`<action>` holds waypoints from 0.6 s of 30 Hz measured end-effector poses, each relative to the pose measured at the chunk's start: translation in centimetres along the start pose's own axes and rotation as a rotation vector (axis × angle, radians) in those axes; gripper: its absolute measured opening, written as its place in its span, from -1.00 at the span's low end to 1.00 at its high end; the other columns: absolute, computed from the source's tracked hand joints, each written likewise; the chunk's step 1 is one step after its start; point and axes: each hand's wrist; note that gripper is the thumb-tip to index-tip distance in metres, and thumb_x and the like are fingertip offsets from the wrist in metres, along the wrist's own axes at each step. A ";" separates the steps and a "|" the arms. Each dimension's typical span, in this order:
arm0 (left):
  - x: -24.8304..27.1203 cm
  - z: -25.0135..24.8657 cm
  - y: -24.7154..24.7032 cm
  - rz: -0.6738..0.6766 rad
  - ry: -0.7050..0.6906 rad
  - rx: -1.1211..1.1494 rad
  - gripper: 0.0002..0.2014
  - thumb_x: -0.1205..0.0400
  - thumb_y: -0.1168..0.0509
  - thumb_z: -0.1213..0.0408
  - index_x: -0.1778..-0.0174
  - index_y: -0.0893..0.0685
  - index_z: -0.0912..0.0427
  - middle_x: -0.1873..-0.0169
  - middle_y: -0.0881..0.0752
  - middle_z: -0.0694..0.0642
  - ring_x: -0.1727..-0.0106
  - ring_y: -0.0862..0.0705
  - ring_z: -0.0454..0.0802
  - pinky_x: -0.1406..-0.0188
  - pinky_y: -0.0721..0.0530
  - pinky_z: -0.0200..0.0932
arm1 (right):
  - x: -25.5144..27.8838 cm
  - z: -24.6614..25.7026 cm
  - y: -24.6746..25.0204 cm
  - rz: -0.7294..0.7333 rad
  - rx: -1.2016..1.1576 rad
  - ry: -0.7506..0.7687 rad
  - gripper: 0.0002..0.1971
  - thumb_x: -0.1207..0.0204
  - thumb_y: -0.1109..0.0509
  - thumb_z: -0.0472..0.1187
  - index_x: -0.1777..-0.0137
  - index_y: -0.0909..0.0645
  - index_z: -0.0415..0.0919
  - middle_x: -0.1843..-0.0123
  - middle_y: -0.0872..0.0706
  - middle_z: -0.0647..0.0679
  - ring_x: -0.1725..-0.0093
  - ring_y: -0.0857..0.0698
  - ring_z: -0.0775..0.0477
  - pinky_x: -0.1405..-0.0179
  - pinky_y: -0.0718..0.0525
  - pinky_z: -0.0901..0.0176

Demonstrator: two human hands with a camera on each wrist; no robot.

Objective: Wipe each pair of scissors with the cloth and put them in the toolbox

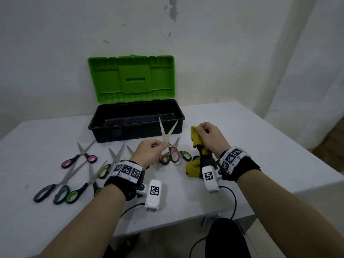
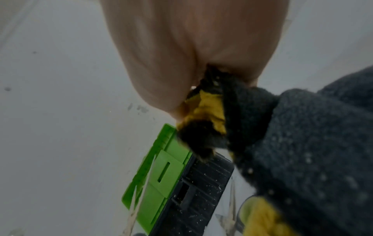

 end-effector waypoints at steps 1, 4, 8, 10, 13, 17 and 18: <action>0.2 0.0 0.1 -0.001 -0.006 0.005 -0.73 -0.62 -0.44 0.09 0.02 -0.76 0.27 0.52 -0.43 -0.02 0.59 -0.31 -0.14 0.59 -0.26 -0.26 | 0.0 0.2 -0.1 -0.026 0.033 0.045 -0.82 -0.66 -0.27 -0.04 -0.04 -0.60 -0.12 0.08 -0.75 -0.12 0.12 -0.70 -0.13 0.10 -0.66 0.00; 0.5 -0.1 0.6 0.004 0.002 0.022 -0.75 -0.58 -0.50 0.13 0.00 -0.76 0.25 0.58 -0.47 -0.06 0.64 -0.33 -0.17 0.66 -0.26 -0.30 | 0.2 0.7 -0.2 -0.112 0.037 0.148 -0.87 -0.65 -0.28 -0.12 0.00 -0.61 -0.14 0.20 -0.69 -0.01 0.20 -0.63 0.01 0.13 -0.62 0.10; 0.7 0.0 1.3 0.016 0.027 0.031 -0.70 -0.45 -0.58 -0.01 0.10 -0.79 0.14 0.55 -0.47 0.01 0.62 -0.30 -0.10 0.63 -0.22 -0.28 | 1.0 1.8 -0.4 -0.112 -0.045 0.256 -0.97 -0.68 -0.25 -0.18 -0.05 -0.47 -0.03 0.47 -0.43 0.03 0.53 -0.37 0.09 0.51 -0.39 0.24; 0.8 -0.1 1.5 0.012 0.020 0.041 -0.54 -0.33 -0.57 -0.21 0.17 -0.80 0.14 0.50 -0.43 0.05 0.58 -0.28 -0.07 0.58 -0.21 -0.22 | 1.5 2.5 -0.5 -0.078 -0.034 0.265 -0.94 -0.69 -0.23 -0.17 -0.04 -0.54 -0.06 0.37 -0.54 0.05 0.45 -0.46 0.15 0.42 -0.45 0.31; 1.0 -0.4 1.4 -0.026 0.028 0.069 -0.55 -0.41 -0.55 -0.17 0.22 -0.79 0.21 0.54 -0.53 0.03 0.58 -0.45 -0.07 0.56 -0.39 -0.21 | 2.3 2.7 -0.6 0.091 -0.044 0.165 -0.81 -0.62 -0.32 -0.18 -0.21 -0.58 -0.07 0.04 -0.65 0.06 0.15 -0.60 0.16 0.18 -0.56 0.38; 1.4 -0.9 0.8 0.000 0.013 0.162 -0.83 -0.55 -0.53 0.21 0.19 -0.78 0.25 0.32 -0.80 0.11 0.40 -0.79 -0.02 0.41 -0.72 -0.25 | 3.1 1.8 -0.4 0.213 0.030 0.193 -0.57 -0.54 -0.37 -0.36 -0.38 -0.47 -0.06 -0.11 -0.60 0.08 -0.04 -0.61 0.26 0.08 -0.58 0.50; 1.4 -0.9 0.7 0.007 0.007 0.178 -0.87 -0.56 -0.52 0.25 0.17 -0.79 0.25 0.27 -0.81 0.14 0.37 -0.81 0.00 0.39 -0.73 -0.26 | 3.2 1.8 -0.4 0.208 0.028 0.230 -0.60 -0.56 -0.39 -0.33 -0.35 -0.47 -0.07 -0.11 -0.62 0.07 -0.06 -0.62 0.26 0.03 -0.58 0.49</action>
Point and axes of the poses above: each hand's wrist, its own x-axis away from the middle knuckle, its own y-axis out of the back of the hand, z = x × y
